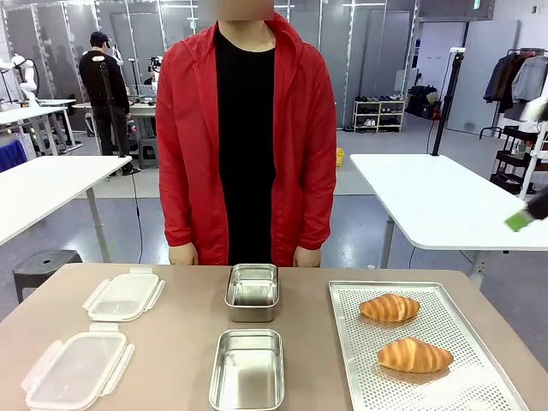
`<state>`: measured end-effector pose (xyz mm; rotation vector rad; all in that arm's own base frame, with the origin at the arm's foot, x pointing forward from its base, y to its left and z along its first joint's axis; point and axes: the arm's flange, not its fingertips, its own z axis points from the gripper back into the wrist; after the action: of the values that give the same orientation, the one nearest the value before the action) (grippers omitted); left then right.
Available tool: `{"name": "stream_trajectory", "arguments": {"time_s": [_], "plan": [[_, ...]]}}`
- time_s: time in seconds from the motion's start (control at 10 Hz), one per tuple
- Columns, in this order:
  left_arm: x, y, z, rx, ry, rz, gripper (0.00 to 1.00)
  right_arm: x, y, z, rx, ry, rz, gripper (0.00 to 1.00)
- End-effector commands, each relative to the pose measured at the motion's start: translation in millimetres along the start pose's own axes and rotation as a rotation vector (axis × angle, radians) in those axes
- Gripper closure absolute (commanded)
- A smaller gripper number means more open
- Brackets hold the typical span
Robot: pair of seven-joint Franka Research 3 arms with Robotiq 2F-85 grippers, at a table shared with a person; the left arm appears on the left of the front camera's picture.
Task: Place the bread into the airtight container.
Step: Pick up a Butter Roll and place it into an empty Airtight Container.
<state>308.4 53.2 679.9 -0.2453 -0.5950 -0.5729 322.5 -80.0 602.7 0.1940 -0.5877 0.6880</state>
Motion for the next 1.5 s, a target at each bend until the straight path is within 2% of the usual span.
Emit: {"name": "stream_trajectory", "arguments": {"time_s": [0.0,0.2,0.3,0.4,0.5,1.4], "plan": [[-8,1,17,0.014,-0.016,0.002,0.0,-20,12,30,-0.016,-0.042,0.031,0.0],[-20,-1,30,0.031,-0.032,0.033,0.0,-31,21,55,-0.032,-0.095,0.051,0.0],[-23,-1,30,0.027,-0.03,0.038,0.0,-30,19,55,-0.011,-0.107,0.042,0.0],[-23,-1,25,0.055,-0.049,0.063,0.0,-26,17,47,-0.008,-0.095,0.05,0.0],[-18,2,36,0.04,-0.042,0.033,0.0,-29,22,65,-0.036,-0.091,0.028,0.0],[-18,2,36,0.04,-0.042,0.033,0.0,-29,22,65,-0.036,-0.091,0.028,0.0]]}}
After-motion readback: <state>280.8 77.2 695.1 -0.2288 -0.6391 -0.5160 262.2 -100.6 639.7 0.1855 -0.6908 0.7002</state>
